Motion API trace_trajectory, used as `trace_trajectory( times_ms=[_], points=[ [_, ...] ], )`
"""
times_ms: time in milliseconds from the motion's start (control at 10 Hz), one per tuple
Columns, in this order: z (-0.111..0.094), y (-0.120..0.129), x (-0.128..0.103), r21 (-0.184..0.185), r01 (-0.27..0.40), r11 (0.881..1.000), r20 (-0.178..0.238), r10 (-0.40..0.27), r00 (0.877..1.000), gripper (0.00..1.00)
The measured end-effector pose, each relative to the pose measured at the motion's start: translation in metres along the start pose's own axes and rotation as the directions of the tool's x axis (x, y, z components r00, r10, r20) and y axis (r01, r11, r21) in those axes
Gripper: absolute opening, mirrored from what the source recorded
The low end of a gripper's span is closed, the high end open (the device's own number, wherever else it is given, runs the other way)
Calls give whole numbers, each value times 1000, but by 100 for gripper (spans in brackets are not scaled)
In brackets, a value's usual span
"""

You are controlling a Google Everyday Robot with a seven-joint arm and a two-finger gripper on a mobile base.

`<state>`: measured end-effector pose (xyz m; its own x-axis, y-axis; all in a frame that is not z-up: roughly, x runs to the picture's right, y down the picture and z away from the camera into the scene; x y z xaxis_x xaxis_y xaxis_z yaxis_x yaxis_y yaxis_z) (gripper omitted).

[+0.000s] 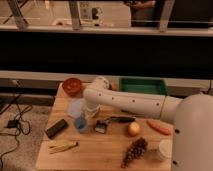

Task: Place sponge in metal cup

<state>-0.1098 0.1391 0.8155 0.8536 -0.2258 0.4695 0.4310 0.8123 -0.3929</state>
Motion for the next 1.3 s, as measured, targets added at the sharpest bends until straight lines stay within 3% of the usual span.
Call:
trace_trajectory(
  times_ms=[200, 600, 900, 1300],
  points=[
    [-2, -3, -1, 5, 10, 1000, -1, -10, 1000, 0],
    [-22, -43, -36, 44, 95, 994, -9, -95, 995, 0],
    [-28, -53, -35, 63, 125, 990, -25, -123, 992, 0],
    [-35, -55, -8, 82, 104, 991, -58, -100, 993, 0]
  ],
)
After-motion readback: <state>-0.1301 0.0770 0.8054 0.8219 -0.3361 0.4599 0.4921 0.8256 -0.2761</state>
